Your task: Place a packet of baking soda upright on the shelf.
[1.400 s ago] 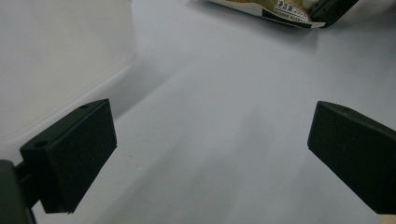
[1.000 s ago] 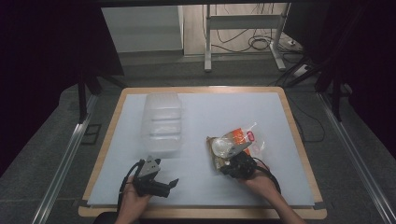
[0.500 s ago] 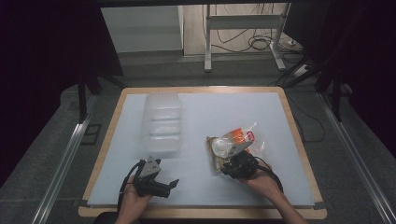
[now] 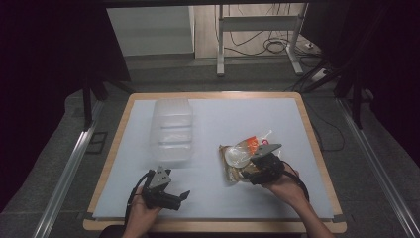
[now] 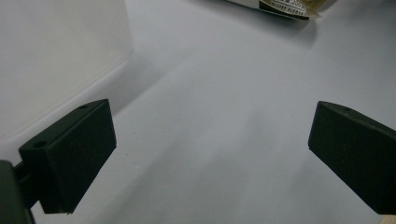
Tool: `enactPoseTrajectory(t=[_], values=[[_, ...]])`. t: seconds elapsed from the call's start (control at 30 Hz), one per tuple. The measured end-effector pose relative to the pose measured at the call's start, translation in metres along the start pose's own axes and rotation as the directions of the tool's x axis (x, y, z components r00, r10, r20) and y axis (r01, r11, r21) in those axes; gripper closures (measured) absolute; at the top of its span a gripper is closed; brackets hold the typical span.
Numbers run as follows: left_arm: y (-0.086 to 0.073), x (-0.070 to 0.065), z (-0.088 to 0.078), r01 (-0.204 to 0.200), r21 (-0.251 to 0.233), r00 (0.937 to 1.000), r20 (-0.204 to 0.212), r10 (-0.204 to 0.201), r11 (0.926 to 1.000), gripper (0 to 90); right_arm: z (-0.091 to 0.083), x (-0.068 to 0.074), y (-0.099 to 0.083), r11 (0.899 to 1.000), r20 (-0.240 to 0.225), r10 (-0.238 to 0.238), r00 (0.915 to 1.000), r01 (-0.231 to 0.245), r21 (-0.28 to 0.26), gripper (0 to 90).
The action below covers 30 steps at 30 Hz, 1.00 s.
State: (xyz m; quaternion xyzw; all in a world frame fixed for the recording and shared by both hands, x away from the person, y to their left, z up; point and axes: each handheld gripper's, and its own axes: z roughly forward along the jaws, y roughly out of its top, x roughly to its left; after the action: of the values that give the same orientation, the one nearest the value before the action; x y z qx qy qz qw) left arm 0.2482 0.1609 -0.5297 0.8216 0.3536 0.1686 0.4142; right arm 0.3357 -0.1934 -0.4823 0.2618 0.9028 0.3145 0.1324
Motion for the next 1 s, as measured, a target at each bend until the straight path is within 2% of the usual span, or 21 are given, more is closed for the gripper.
enactPoseTrajectory(t=[0.1,0.2,0.3,0.37,0.47,0.57,0.6,0.7,0.73,0.8,0.83,1.0], values=[[0.000,0.000,0.000,-0.001,0.001,1.0000,0.000,0.001,1.0000,0.9,-0.004,-0.005,-0.002,1.000,0.024,0.010,0.9997,-0.010,-0.005,32.6],[0.000,0.000,0.000,0.000,0.002,1.0000,0.001,0.000,1.0000,0.9,-0.012,-0.017,-0.006,0.999,0.074,0.043,0.9963,-0.042,-0.016,26.5],[0.000,0.000,0.000,0.000,0.002,1.0000,0.001,0.000,1.0000,0.9,-0.017,-0.024,-0.008,0.998,0.096,0.064,0.9933,-0.062,-0.024,24.5],[0.000,0.000,0.000,-0.002,0.003,1.0000,0.003,0.002,1.0000,1.0,-0.025,-0.035,-0.013,0.995,0.127,0.091,0.9877,-0.086,-0.043,22.3],[0.000,0.000,0.000,-0.002,0.005,1.0000,0.005,0.002,1.0000,0.9,-0.031,-0.042,-0.016,0.993,0.145,0.110,0.9833,-0.103,-0.058,21.4],[0.000,0.000,0.000,-0.003,0.006,1.0000,0.005,0.003,1.0000,0.9,-0.040,-0.056,-0.024,0.987,0.177,0.150,0.9727,-0.138,-0.076,20.1],[0.000,0.000,0.000,-0.003,0.006,1.0000,0.005,0.003,1.0000,1.0,-0.040,-0.056,-0.024,0.987,0.177,0.150,0.9727,-0.138,-0.076,20.1],[0.000,0.000,0.001,-0.003,0.006,1.0000,0.006,0.003,1.0000,0.9,-0.045,-0.067,-0.032,0.982,0.181,0.183,0.9663,-0.170,-0.086,19.5],[0.000,0.000,0.001,-0.004,0.006,1.0000,0.007,0.004,1.0000,1.0,-0.045,-0.073,-0.038,0.977,0.163,0.205,0.9651,-0.192,-0.095,19.3],[0.000,0.000,0.001,-0.004,0.007,1.0000,0.007,0.004,1.0000,1.0,-0.045,-0.074,-0.039,0.974,0.152,0.218,0.9640,-0.204,-0.099,19.3],[0.000,-0.001,0.001,-0.004,0.007,1.0000,0.007,0.004,1.0000,1.0,-0.041,-0.078,-0.043,0.969,0.131,0.240,0.9618,-0.229,-0.095,19.2],[0.000,-0.001,0.001,-0.004,0.007,1.0000,0.009,0.004,1.0000,1.0,-0.032,-0.080,-0.047,0.964,0.089,0.262,0.9611,-0.256,-0.075,19.6]])
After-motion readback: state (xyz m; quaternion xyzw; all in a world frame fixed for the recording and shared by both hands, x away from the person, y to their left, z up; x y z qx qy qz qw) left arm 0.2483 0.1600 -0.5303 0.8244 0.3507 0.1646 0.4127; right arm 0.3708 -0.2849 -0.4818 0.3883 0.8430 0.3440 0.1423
